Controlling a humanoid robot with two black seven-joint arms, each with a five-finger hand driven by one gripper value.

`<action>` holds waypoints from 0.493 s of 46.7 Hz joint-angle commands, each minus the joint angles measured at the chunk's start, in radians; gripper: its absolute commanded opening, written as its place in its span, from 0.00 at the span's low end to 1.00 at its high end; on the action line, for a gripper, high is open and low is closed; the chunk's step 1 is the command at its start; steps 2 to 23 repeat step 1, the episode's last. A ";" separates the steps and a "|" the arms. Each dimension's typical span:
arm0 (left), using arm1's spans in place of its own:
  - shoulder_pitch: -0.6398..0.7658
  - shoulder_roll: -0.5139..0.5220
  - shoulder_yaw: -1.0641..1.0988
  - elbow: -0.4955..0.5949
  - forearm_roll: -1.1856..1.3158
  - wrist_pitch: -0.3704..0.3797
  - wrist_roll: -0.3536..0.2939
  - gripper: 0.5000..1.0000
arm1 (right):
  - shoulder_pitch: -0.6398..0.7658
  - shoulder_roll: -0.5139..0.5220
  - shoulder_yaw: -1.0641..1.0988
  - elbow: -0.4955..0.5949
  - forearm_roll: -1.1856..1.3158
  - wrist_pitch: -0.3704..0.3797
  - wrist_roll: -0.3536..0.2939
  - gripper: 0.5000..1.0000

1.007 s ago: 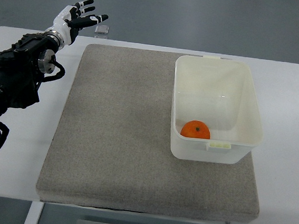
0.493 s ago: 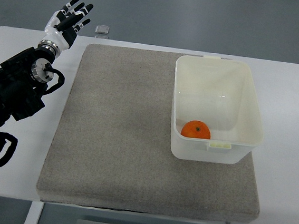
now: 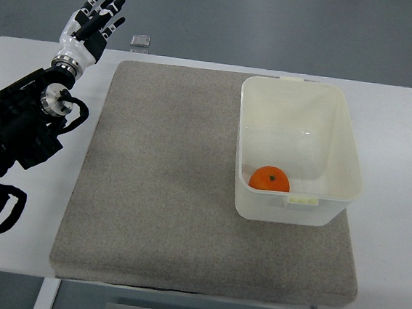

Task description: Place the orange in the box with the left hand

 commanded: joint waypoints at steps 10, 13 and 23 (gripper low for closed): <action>0.002 0.001 -0.001 0.002 0.000 0.001 -0.001 0.83 | 0.000 0.000 -0.003 0.000 -0.005 0.004 -0.003 0.85; 0.002 0.001 -0.001 0.002 0.000 0.001 -0.001 0.83 | 0.000 0.000 -0.003 0.000 -0.005 0.004 -0.003 0.85; 0.002 0.001 -0.001 0.002 0.000 0.001 -0.001 0.83 | 0.000 0.000 -0.003 0.000 -0.005 0.004 -0.003 0.85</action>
